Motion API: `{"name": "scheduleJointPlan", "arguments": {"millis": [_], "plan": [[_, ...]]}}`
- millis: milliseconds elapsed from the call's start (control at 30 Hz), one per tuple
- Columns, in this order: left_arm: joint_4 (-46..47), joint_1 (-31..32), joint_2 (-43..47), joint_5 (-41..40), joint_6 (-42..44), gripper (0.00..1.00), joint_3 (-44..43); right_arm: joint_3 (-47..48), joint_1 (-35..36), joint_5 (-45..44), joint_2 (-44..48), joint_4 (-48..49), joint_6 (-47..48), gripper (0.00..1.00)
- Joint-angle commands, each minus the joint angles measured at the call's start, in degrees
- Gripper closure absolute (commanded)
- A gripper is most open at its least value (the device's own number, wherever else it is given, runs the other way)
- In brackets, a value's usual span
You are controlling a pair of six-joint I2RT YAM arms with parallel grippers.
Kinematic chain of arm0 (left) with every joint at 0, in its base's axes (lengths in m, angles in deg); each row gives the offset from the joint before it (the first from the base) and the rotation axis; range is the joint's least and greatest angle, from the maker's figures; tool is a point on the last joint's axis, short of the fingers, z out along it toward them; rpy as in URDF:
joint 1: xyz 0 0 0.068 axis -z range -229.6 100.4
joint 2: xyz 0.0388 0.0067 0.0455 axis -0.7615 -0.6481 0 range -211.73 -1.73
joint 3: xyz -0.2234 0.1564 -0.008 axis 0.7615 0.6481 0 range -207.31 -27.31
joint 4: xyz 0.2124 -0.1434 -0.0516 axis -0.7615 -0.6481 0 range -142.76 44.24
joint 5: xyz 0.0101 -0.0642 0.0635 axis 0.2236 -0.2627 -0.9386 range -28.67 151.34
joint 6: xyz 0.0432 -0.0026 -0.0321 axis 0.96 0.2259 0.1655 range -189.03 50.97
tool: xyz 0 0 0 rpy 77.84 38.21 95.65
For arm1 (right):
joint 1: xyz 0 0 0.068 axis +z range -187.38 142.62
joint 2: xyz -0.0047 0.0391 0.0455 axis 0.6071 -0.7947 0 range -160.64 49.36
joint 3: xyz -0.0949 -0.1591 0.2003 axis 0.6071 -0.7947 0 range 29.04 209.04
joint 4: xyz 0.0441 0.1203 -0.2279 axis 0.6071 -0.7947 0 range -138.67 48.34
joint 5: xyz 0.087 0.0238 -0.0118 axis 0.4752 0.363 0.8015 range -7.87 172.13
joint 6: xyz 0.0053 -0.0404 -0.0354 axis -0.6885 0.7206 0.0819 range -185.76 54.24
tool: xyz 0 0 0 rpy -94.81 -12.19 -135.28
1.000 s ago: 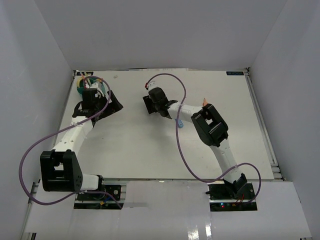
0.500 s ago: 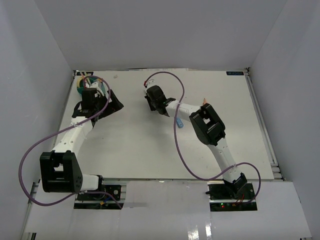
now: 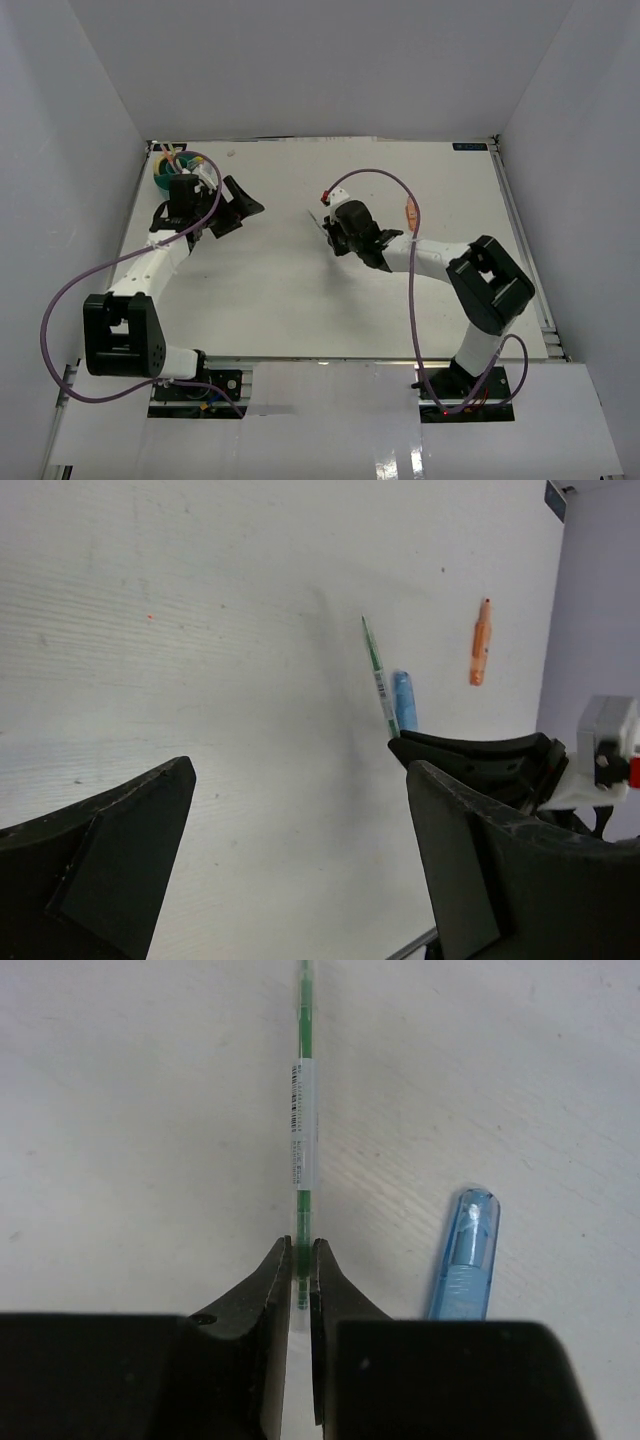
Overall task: Sort the stationery into containers
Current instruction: Pick up the pen from the center of the board.
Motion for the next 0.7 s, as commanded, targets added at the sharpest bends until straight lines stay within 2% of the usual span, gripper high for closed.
{"name": "scheduleJointPlan", "arguments": {"millis": [0,200,300,667], "plan": [[2.88,3.06,-0.45,5.43,-5.90,0.02,-1.90,-4.87,2.02,5.90,7.51,9.27,-0.38,0.92],[4.11,8.00,-2.64,5.17,-9.95,0.02,-5.14,-11.30,2.64,10.30,15.26,16.83,-2.31,0.92],[4.11,9.58,-3.79,4.29,-10.56,0.07,-6.99,-12.37,2.81,10.39,17.19,19.38,-2.75,0.92],[4.81,14.85,-8.44,1.04,-11.10,0.41,-11.66,-13.07,2.90,14.17,18.25,22.20,-3.54,0.92]]}}
